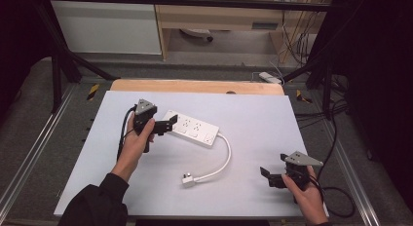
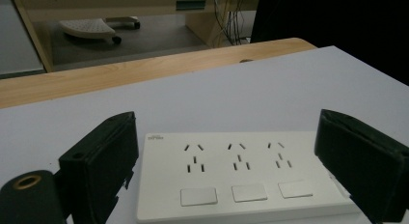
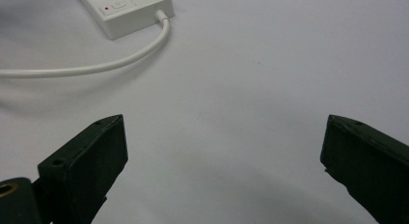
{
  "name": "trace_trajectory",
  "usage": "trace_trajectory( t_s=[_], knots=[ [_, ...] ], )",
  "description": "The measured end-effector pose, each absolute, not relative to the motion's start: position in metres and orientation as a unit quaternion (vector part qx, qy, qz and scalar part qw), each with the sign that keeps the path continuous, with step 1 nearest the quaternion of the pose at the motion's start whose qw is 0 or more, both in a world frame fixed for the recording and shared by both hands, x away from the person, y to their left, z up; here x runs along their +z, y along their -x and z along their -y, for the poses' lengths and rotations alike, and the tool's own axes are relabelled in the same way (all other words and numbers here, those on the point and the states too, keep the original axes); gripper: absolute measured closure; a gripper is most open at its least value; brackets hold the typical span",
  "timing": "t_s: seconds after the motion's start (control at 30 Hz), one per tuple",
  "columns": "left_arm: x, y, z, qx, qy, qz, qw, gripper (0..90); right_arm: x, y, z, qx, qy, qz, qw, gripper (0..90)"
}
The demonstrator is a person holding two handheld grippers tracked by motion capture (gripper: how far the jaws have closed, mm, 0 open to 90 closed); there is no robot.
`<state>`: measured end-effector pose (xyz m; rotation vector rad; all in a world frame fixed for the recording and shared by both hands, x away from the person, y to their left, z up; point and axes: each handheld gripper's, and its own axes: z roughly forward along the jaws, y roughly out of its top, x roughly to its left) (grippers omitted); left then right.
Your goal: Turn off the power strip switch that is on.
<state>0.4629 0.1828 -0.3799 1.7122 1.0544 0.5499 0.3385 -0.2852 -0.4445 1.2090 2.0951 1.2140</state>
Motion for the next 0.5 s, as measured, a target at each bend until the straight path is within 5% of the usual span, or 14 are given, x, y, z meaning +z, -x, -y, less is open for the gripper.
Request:
trace_trajectory(
  t_s=[0.5],
  knots=[
    [-0.359, -0.423, -0.217, 0.239, -0.689, -0.431, 0.532, 8.0, -0.445, -0.339, 0.284, 0.437, -0.435, -0.757, 0.217, 3.2]
  ],
)
